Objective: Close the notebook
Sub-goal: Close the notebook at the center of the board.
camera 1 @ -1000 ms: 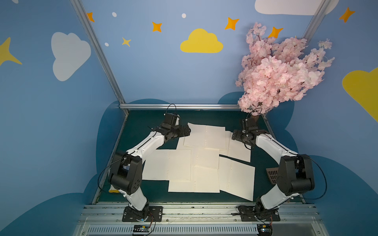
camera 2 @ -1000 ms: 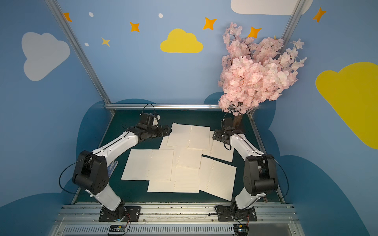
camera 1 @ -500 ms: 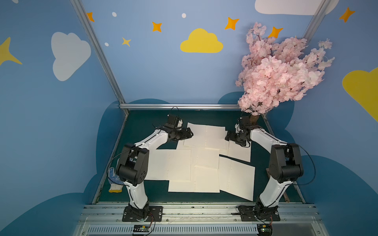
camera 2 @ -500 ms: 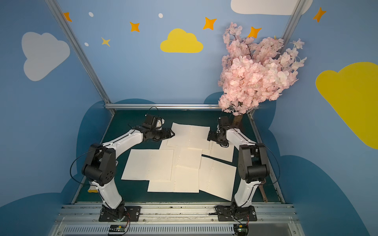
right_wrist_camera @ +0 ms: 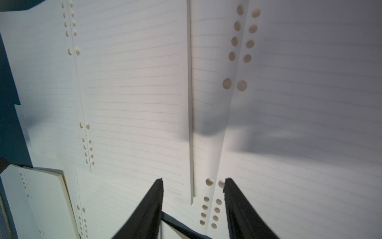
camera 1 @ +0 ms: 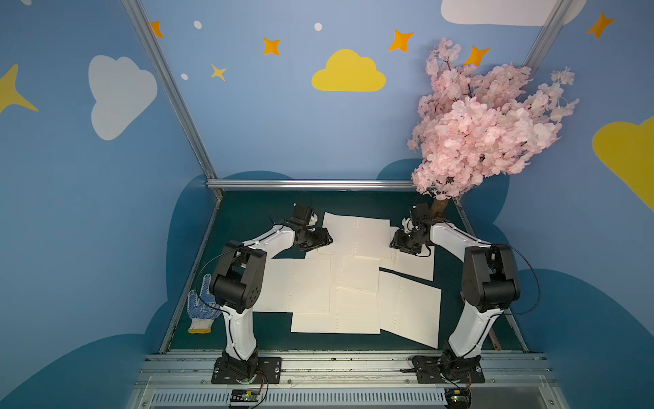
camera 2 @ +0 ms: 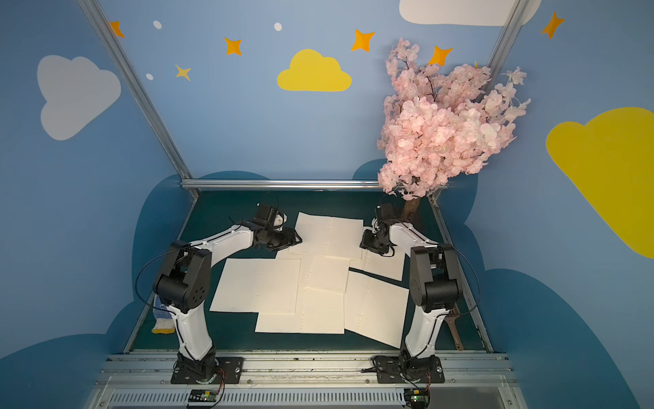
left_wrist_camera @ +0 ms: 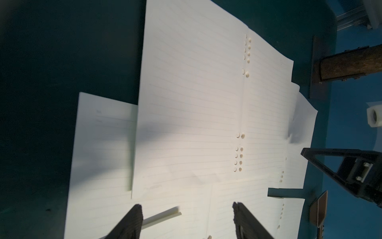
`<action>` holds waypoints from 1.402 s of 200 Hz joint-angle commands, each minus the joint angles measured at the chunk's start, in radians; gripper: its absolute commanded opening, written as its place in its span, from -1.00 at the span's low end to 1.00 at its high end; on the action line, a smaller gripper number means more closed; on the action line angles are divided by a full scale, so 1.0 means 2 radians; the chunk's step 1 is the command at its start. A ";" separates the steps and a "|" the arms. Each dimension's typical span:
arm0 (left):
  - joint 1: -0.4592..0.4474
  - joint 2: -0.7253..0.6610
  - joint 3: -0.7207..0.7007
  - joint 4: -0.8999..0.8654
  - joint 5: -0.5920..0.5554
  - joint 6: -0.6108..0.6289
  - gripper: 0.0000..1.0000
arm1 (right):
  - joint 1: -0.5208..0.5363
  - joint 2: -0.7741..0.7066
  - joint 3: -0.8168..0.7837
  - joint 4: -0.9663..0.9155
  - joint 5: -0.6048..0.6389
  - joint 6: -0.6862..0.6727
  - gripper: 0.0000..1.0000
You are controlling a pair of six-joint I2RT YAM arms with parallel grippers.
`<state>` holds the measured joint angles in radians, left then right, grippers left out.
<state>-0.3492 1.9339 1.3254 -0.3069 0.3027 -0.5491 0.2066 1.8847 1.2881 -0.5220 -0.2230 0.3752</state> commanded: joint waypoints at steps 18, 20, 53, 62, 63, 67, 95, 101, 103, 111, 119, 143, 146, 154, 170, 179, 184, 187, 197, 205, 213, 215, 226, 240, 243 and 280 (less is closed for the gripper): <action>0.001 0.019 0.007 -0.011 0.013 -0.003 0.36 | 0.006 0.016 0.012 -0.007 -0.019 -0.007 -0.22; 0.001 0.020 0.007 -0.010 0.013 -0.004 0.36 | 0.006 0.016 0.012 -0.008 -0.020 -0.007 -0.23; 0.001 0.031 0.010 -0.009 0.018 -0.007 0.33 | 0.009 0.026 0.018 -0.010 -0.022 -0.007 -0.34; 0.002 0.034 0.011 -0.009 0.020 -0.008 0.32 | 0.009 0.028 0.019 -0.010 -0.022 -0.007 -0.35; 0.002 0.034 0.011 -0.009 0.020 -0.008 0.32 | 0.009 0.028 0.019 -0.011 -0.022 -0.007 -0.35; 0.002 0.035 0.011 -0.008 0.021 -0.008 0.31 | 0.009 0.030 0.019 -0.011 -0.023 -0.007 -0.37; 0.004 0.043 0.010 -0.004 0.027 -0.014 0.29 | 0.010 0.037 0.020 -0.011 -0.027 -0.007 -0.42; 0.004 0.043 0.010 -0.003 0.029 -0.014 0.29 | 0.011 0.038 0.021 -0.011 -0.027 -0.007 -0.43; 0.004 0.044 0.010 -0.003 0.029 -0.015 0.29 | 0.011 0.038 0.021 -0.010 -0.027 -0.007 -0.43; 0.004 0.046 0.010 -0.002 0.031 -0.015 0.29 | 0.012 0.040 0.021 -0.010 -0.027 -0.007 -0.44; 0.004 0.047 0.010 -0.001 0.033 -0.016 0.28 | 0.012 0.041 0.022 -0.010 -0.028 -0.007 -0.45; 0.004 0.048 0.011 -0.002 0.030 -0.016 0.26 | 0.013 0.044 0.023 -0.010 -0.030 -0.007 -0.48; 0.005 0.047 0.011 -0.002 0.030 -0.016 0.26 | 0.012 0.044 0.023 -0.010 -0.030 -0.007 -0.48; 0.005 0.046 0.011 -0.003 0.028 -0.016 0.26 | 0.012 0.043 0.023 -0.010 -0.030 -0.007 -0.48; 0.008 0.042 0.009 -0.007 0.022 -0.014 0.25 | 0.013 0.043 0.023 -0.010 -0.031 -0.007 -0.48; 0.010 0.038 0.009 -0.010 0.017 -0.012 0.25 | 0.013 0.044 0.023 -0.010 -0.031 -0.007 -0.48; 0.012 0.037 0.008 -0.011 0.015 -0.010 0.25 | 0.014 0.044 0.023 -0.010 -0.030 -0.008 -0.49; 0.012 0.036 0.007 -0.012 0.014 -0.010 0.25 | 0.014 0.044 0.023 -0.010 -0.031 -0.007 -0.49; 0.016 0.032 0.006 -0.012 0.013 -0.008 0.26 | 0.014 0.045 0.022 -0.009 -0.031 -0.007 -0.49; 0.018 0.031 0.005 -0.013 0.013 -0.007 0.28 | 0.013 0.045 0.022 -0.009 -0.031 -0.008 -0.49; 0.021 0.029 0.005 -0.013 0.013 -0.006 0.29 | 0.014 0.046 0.022 -0.010 -0.031 -0.008 -0.49; 0.022 0.028 0.005 -0.013 0.013 -0.006 0.29 | 0.013 0.046 0.022 -0.010 -0.031 -0.008 -0.49; 0.024 0.027 0.005 -0.013 0.014 -0.005 0.31 | 0.014 0.046 0.022 -0.010 -0.031 -0.007 -0.49; 0.027 0.028 0.007 -0.014 0.016 -0.003 0.32 | 0.013 0.047 0.023 -0.010 -0.032 -0.007 -0.49; 0.027 0.029 0.008 -0.014 0.017 -0.002 0.32 | 0.014 0.047 0.023 -0.010 -0.033 -0.007 -0.49; 0.029 0.047 0.020 -0.012 0.035 0.000 0.33 | 0.016 0.049 0.024 -0.013 -0.033 -0.009 -0.49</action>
<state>-0.2943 2.0167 1.3304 -0.3126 0.3439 -0.5682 0.2302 1.9636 1.3090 -0.5262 -0.2787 0.3618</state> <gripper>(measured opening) 0.663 0.255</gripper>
